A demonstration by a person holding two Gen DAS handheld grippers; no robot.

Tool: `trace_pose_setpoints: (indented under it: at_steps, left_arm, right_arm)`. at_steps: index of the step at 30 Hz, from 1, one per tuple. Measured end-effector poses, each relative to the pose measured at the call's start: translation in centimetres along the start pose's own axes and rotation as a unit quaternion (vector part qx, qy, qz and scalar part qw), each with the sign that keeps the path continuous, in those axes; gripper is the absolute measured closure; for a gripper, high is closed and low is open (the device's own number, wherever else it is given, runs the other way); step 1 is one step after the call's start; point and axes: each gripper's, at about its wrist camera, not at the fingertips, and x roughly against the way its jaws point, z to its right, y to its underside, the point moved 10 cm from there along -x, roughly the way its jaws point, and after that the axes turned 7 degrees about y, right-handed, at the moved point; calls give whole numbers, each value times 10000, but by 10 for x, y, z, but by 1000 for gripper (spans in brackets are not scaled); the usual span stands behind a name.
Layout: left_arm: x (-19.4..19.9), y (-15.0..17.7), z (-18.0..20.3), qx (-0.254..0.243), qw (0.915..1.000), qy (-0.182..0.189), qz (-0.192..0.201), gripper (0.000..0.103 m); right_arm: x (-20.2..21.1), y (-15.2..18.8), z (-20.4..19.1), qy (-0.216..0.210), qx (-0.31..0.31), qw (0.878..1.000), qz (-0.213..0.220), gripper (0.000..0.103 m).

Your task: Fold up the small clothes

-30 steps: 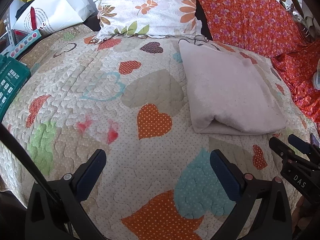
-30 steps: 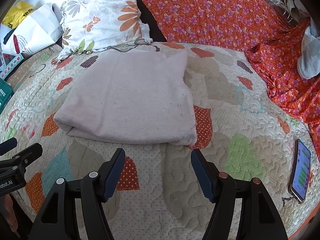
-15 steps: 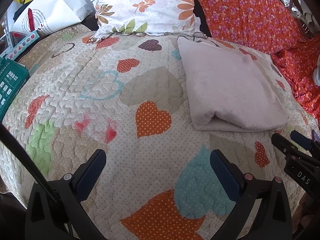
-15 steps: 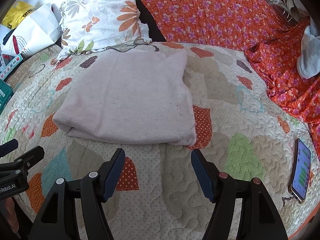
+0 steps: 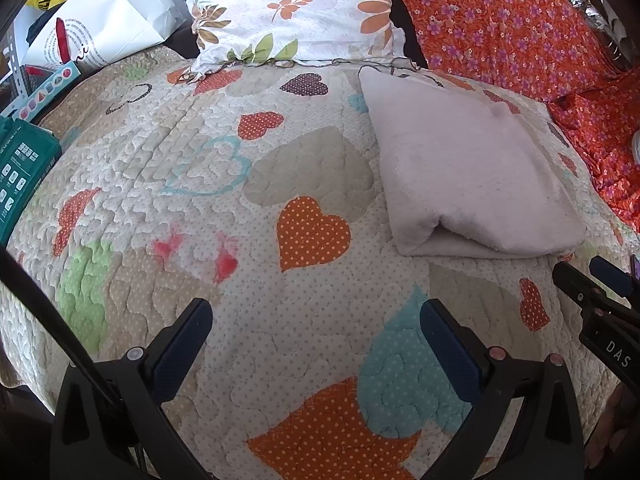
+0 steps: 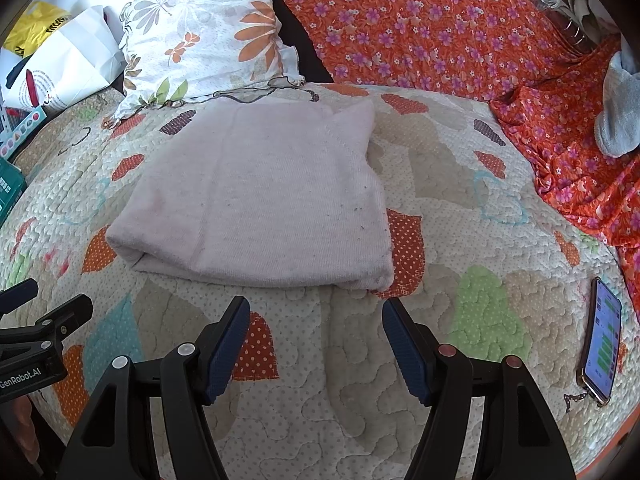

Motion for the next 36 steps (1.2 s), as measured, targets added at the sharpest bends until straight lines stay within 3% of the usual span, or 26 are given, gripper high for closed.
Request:
trace_pose_setpoints:
  at_steps: [36]
  left_arm:
    - [-3, 3, -2, 52, 10000, 60, -46, 0]
  right_arm:
    - [3, -1, -9, -41, 71, 9999, 66, 29]
